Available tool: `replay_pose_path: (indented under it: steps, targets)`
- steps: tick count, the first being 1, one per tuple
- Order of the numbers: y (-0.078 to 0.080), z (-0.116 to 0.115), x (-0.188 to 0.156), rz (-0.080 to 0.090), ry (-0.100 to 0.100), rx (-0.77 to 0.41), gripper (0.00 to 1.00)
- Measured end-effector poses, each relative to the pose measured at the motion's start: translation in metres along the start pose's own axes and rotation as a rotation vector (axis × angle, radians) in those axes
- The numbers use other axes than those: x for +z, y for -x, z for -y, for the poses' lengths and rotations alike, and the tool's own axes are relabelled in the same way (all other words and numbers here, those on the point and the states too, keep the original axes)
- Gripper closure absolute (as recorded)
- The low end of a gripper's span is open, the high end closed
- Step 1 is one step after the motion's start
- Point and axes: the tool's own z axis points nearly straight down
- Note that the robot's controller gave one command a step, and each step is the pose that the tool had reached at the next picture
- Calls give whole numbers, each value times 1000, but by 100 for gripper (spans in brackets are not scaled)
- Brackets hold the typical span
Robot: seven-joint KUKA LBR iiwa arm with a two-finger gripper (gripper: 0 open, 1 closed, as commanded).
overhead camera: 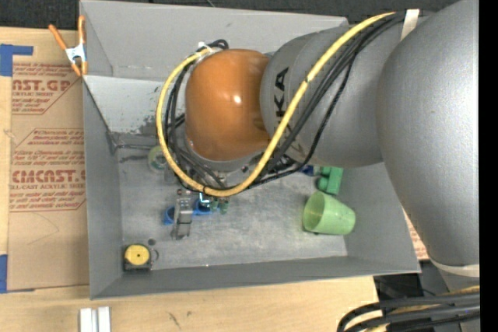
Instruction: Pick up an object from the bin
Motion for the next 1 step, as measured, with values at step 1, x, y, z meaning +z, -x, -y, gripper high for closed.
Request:
replay_pose_path:
  steps: [1]
  targets:
    - [11,43,94,-4,-3,198,0]
